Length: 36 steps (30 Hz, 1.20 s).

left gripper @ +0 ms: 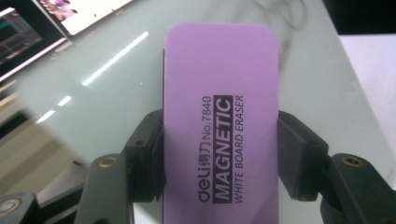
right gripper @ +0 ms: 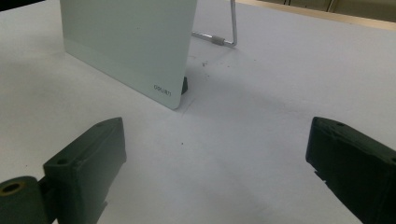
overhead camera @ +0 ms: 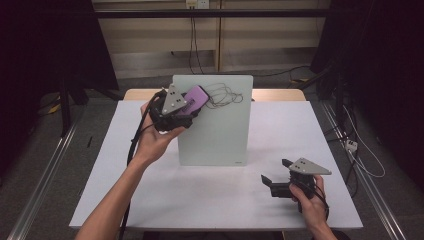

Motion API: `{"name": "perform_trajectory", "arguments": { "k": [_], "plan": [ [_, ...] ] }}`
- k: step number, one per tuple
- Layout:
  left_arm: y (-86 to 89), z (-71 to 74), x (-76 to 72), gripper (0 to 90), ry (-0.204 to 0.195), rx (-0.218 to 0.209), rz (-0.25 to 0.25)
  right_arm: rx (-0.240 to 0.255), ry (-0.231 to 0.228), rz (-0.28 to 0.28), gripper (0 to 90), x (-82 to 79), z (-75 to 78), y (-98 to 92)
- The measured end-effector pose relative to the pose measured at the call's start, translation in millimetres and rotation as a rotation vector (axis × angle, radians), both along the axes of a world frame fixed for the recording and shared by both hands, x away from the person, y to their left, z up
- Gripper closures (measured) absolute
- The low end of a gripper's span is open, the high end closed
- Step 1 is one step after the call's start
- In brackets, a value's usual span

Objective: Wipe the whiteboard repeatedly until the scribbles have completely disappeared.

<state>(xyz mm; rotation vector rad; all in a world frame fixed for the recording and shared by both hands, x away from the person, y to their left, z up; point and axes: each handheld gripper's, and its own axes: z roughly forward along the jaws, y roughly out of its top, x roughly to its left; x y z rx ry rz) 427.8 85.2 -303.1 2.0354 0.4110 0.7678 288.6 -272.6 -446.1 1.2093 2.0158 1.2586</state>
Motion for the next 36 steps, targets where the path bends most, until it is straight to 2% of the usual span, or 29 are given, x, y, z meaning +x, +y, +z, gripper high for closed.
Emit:
{"name": "perform_trajectory", "arguments": {
  "k": [6, 12, 17, 23, 25, 30, 36],
  "plan": [
    [-14.0, -18.7, -7.8, 41.0, 0.024, 0.037, -0.039, 0.0, 0.001, -0.001, 5.5, 0.1, -0.1, -0.2],
    [-16.9, -19.2, -7.5, 41.0, 0.051, 0.043, -0.053, -0.003, -0.001, 0.003, 5.5, 0.1, 0.0, 0.0],
    [-18.7, -7.2, -3.0, 41.1, 0.04, 0.023, -0.045, -0.003, -0.002, 0.001, 5.5, 0.4, -0.1, -0.4],
    [-13.2, 21.2, 9.5, 41.0, 0.006, -0.03, -0.005, 0.003, -0.005, -0.003, 5.5, -0.4, 0.1, -1.6],
    [-13.5, 27.7, 12.8, 41.0, 0.009, -0.042, 0.001, 0.002, -0.006, -0.003, 5.5, -0.3, 0.1, -1.8],
    [-22.4, 27.3, 11.0, 41.0, -0.006, -0.018, 0.0, -0.001, -0.004, 0.003, 5.5, -0.6, 0.2, -0.8],
    [-39.3, 11.8, 3.4, 41.0, 0.012, 0.044, -0.034, 0.0, -0.004, 0.001, 5.4, -0.8, 0.3, -1.1]
  ]
}}
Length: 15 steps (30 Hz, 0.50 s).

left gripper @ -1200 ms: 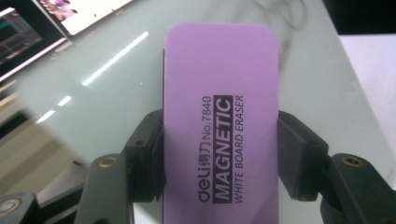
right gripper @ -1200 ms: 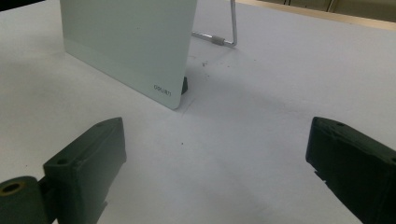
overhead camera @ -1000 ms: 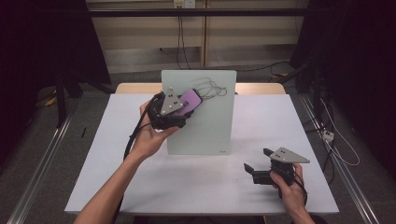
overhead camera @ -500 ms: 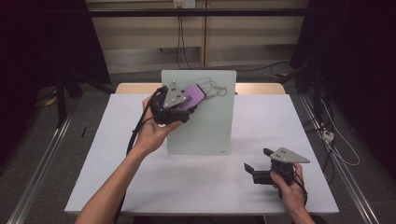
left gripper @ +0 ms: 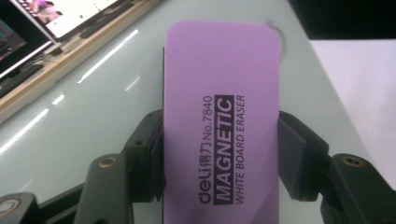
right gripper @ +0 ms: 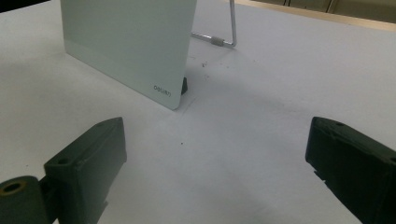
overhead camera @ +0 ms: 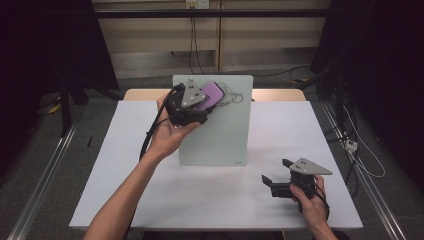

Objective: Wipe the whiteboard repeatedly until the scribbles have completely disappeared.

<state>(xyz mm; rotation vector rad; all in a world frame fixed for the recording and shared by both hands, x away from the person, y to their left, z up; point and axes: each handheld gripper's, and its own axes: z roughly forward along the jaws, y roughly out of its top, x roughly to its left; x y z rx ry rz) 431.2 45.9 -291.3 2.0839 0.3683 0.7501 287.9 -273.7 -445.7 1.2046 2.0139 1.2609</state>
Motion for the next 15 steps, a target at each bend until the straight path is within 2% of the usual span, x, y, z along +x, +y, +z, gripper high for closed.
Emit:
{"name": "perform_trajectory", "arguments": {
  "k": [3, 7, 11, 13, 15],
  "plan": [
    [-10.7, -12.0, -6.2, 41.0, 0.015, 0.042, -0.027, 0.001, -0.005, 0.002, 5.4, -0.3, 0.3, 0.2],
    [-20.3, -26.8, -12.6, 41.0, 0.036, 0.074, -0.062, 0.006, -0.007, -0.001, 5.4, -0.8, 0.5, -0.1],
    [-27.0, -39.6, -17.4, 41.0, 0.057, 0.085, -0.089, 0.005, -0.006, 0.001, 5.4, -0.9, 0.6, -0.9],
    [-28.0, -40.3, -18.2, 41.0, 0.057, 0.099, -0.09, 0.004, -0.007, 0.002, 5.4, -0.8, 0.6, -0.8],
    [-27.0, -38.8, -16.6, 41.0, 0.074, 0.087, -0.092, 0.004, -0.007, 0.002, 5.4, -0.9, 0.6, -0.7]
  ]
}}
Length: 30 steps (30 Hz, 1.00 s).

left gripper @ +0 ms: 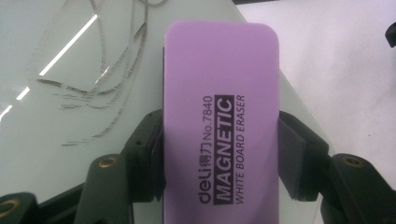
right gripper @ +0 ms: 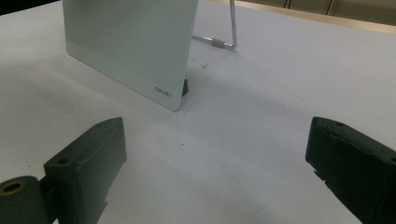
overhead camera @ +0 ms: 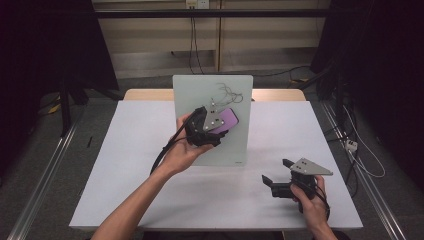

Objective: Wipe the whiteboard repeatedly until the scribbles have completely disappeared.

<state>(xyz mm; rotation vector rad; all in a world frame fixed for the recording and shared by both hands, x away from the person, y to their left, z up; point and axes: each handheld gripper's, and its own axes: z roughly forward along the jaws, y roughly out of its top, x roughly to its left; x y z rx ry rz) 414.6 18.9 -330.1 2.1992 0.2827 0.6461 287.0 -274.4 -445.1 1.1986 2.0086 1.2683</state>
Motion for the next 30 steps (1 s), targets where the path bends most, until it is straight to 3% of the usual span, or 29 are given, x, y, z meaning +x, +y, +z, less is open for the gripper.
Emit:
{"name": "perform_trajectory", "arguments": {
  "k": [2, 17, 20, 25, 30],
  "plan": [
    [2.5, 4.6, 1.6, 41.0, -0.008, -0.002, 0.007, 0.0, 0.0, 0.0, 5.4, 0.0, 0.0, -0.1],
    [31.6, 58.8, 26.5, 41.1, -0.048, -0.144, 0.11, 0.001, -0.002, 0.002, 5.3, 0.4, -0.1, -0.3],
    [27.4, 60.8, 25.4, 41.0, -0.067, -0.134, 0.119, 0.004, 0.0, 0.001, 5.3, 0.2, 0.0, 0.5],
    [23.0, 57.6, 24.4, 41.0, -0.064, -0.127, 0.107, 0.002, 0.0, 0.003, 5.3, -0.1, 0.1, 0.2],
    [10.6, 39.8, 16.4, 41.0, -0.045, -0.063, 0.06, 0.002, 0.001, 0.003, 5.3, 0.2, -0.1, 0.1]
  ]
}}
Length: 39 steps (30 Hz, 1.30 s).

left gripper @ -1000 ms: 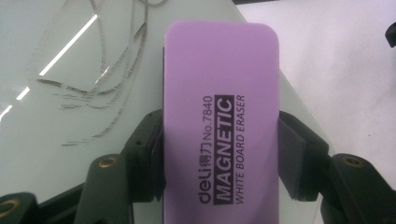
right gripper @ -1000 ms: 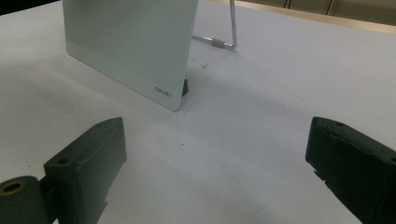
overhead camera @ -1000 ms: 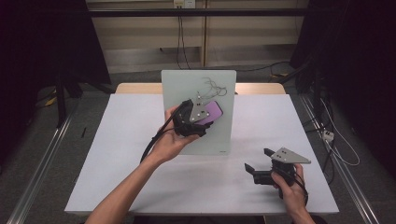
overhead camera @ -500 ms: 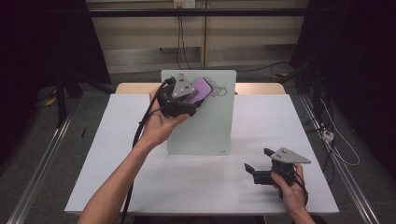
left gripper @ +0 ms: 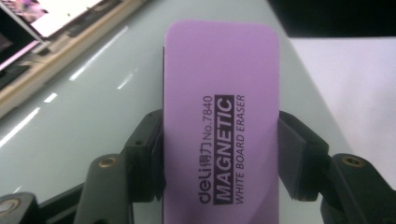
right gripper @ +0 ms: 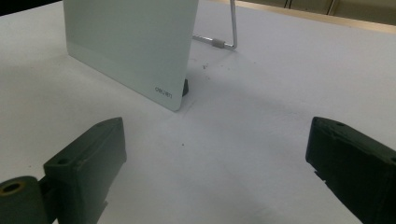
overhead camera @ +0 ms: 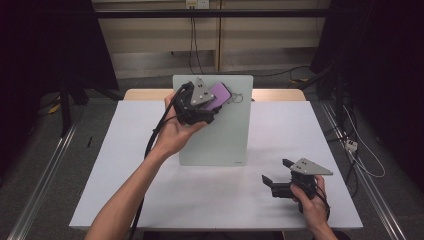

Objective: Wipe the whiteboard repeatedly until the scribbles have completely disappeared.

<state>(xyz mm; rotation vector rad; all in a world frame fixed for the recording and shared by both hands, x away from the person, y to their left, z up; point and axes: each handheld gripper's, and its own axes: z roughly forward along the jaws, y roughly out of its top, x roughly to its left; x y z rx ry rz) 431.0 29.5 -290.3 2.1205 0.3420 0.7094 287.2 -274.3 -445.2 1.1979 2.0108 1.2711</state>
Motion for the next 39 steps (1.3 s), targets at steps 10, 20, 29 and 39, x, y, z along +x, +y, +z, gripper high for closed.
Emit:
{"name": "perform_trajectory", "arguments": {
  "k": [10, 20, 29, 39],
  "plan": [
    [-5.0, -37.9, -15.8, 41.0, 0.055, 0.072, -0.046, 0.002, -0.001, -0.002, 5.3, -0.2, 0.0, -0.8],
    [16.3, 2.4, 1.3, 41.0, 0.02, -0.038, 0.038, -0.001, -0.003, 0.0, 5.3, -0.1, 0.1, -0.3],
    [5.6, 24.2, 11.2, 41.0, 0.016, -0.087, 0.049, 0.0, -0.004, -0.001, 5.2, -0.6, 0.4, -0.8],
    [-30.3, -1.6, -3.0, 41.0, 0.021, 0.039, -0.021, 0.001, -0.004, 0.0, 5.1, -1.5, 0.7, -0.5]
  ]
}}
